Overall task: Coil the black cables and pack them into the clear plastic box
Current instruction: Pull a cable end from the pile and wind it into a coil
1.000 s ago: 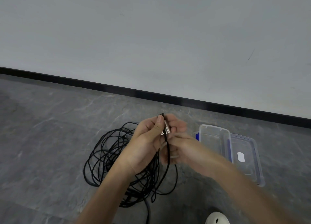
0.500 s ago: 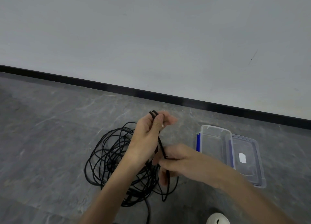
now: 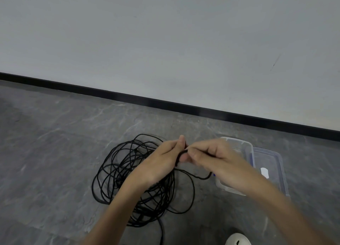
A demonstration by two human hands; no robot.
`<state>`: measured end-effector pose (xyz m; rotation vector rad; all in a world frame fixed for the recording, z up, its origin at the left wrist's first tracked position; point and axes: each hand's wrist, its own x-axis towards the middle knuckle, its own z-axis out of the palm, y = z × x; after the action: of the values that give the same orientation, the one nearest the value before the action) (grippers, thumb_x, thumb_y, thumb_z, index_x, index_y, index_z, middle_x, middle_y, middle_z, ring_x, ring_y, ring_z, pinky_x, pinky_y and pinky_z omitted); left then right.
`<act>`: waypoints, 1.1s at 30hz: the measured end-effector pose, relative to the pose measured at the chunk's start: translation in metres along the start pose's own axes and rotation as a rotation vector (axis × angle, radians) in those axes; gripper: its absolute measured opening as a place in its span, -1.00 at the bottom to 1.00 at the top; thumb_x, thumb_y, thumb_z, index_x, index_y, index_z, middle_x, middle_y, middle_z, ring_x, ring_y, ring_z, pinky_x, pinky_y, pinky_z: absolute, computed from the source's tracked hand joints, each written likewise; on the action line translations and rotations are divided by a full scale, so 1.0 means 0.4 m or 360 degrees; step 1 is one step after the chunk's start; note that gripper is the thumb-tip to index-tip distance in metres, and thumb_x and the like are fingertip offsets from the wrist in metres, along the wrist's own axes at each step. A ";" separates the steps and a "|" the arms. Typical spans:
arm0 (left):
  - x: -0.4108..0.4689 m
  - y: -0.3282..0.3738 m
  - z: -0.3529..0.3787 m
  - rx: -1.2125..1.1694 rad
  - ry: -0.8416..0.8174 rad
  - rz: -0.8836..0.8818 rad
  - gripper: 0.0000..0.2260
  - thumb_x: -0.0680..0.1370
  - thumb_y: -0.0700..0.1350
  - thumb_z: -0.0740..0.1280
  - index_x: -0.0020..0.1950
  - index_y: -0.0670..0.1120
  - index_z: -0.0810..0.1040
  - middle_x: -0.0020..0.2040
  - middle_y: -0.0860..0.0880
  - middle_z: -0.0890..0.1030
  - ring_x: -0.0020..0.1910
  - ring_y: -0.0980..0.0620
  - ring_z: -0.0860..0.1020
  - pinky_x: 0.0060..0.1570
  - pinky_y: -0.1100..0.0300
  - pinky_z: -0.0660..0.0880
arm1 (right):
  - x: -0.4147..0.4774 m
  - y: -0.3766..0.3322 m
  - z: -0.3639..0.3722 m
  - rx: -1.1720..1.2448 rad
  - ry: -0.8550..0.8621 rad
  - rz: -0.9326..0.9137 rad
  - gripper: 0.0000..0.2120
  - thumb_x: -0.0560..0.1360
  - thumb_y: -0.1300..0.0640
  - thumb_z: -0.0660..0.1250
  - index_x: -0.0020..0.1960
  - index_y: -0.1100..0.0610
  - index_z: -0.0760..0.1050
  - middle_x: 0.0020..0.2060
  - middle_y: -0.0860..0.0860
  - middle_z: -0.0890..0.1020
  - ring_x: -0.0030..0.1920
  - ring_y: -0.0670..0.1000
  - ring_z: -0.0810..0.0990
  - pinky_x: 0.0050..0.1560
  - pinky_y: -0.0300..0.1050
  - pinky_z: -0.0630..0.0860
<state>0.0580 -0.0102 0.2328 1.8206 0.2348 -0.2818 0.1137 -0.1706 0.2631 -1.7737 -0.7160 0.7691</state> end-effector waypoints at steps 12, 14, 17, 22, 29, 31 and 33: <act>-0.008 0.009 0.018 -0.0866 -0.0628 0.0226 -0.71 0.65 -0.07 0.06 -0.06 -0.14 0.53 -0.12 -0.14 0.66 -0.05 0.01 0.61 0.00 0.26 0.46 | 0.028 0.029 -0.051 0.0233 0.0433 -0.0178 -0.76 0.34 0.04 0.41 -0.12 0.22 0.63 -0.38 -0.01 0.64 -0.39 -0.20 0.56 -0.34 -0.43 0.41; -0.010 0.017 0.015 -0.0952 -0.0658 0.0256 -0.71 0.64 -0.07 0.07 -0.09 -0.10 0.55 -0.15 -0.11 0.65 -0.09 0.01 0.61 -0.02 0.26 0.48 | 0.029 0.033 -0.049 0.0198 0.0408 -0.0166 -0.78 0.35 0.00 0.38 -0.13 0.14 0.65 -0.32 -0.03 0.67 -0.31 -0.18 0.61 -0.27 -0.39 0.46; -0.011 0.021 0.012 -0.1097 -0.0702 0.0296 -0.70 0.63 -0.07 0.09 -0.14 -0.03 0.59 -0.21 -0.05 0.64 -0.13 0.00 0.62 -0.01 0.24 0.50 | 0.034 0.043 -0.043 0.0167 0.0349 -0.0112 -0.73 0.41 -0.05 0.30 -0.09 0.10 0.68 -0.29 0.03 0.67 -0.26 -0.13 0.59 -0.20 -0.33 0.47; -0.010 0.019 0.007 -0.1333 -0.0717 0.0356 -0.77 0.64 -0.05 0.18 -0.11 -0.03 0.58 -0.21 0.00 0.63 -0.13 0.03 0.63 -0.02 0.27 0.51 | 0.039 0.039 -0.018 0.0344 0.0187 -0.0048 -0.68 0.56 0.02 0.17 -0.11 0.18 0.63 -0.41 0.10 0.62 -0.39 -0.05 0.55 -0.26 -0.14 0.50; 0.008 -0.002 0.008 -0.1595 -0.0549 0.0457 -0.88 0.56 -0.03 0.36 -0.04 -0.07 0.60 -0.16 -0.01 0.59 -0.08 0.06 0.58 -0.05 0.22 0.54 | 0.046 0.045 0.036 0.0358 0.0186 0.0062 -0.61 0.62 0.34 0.10 -0.04 -0.12 0.51 -0.35 -0.22 0.63 -0.23 -0.20 0.63 -0.15 -0.25 0.61; 0.009 -0.006 0.004 -0.1629 -0.0423 0.0423 -0.84 0.50 -0.05 0.45 -0.03 -0.12 0.58 -0.12 -0.08 0.59 -0.11 0.03 0.57 -0.15 0.20 0.56 | 0.045 0.043 0.057 0.0267 0.0170 0.0025 -0.61 0.61 0.36 0.09 0.00 -0.12 0.47 -0.27 -0.22 0.62 -0.19 -0.20 0.63 -0.15 -0.21 0.60; 0.012 -0.011 0.003 -0.1751 -0.0339 0.0400 -0.78 0.46 -0.10 0.48 0.00 -0.18 0.55 -0.11 -0.11 0.60 -0.10 0.01 0.61 -0.18 0.20 0.59 | 0.047 0.050 0.079 0.0285 0.0145 0.0022 -0.66 0.60 0.37 0.10 0.15 -0.01 0.46 -0.17 -0.14 0.63 -0.14 -0.14 0.65 -0.14 -0.21 0.59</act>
<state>0.0612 -0.0102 0.2271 0.7096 -0.0111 -0.1166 0.1029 -0.1439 0.2325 -1.6415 -0.5573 0.7338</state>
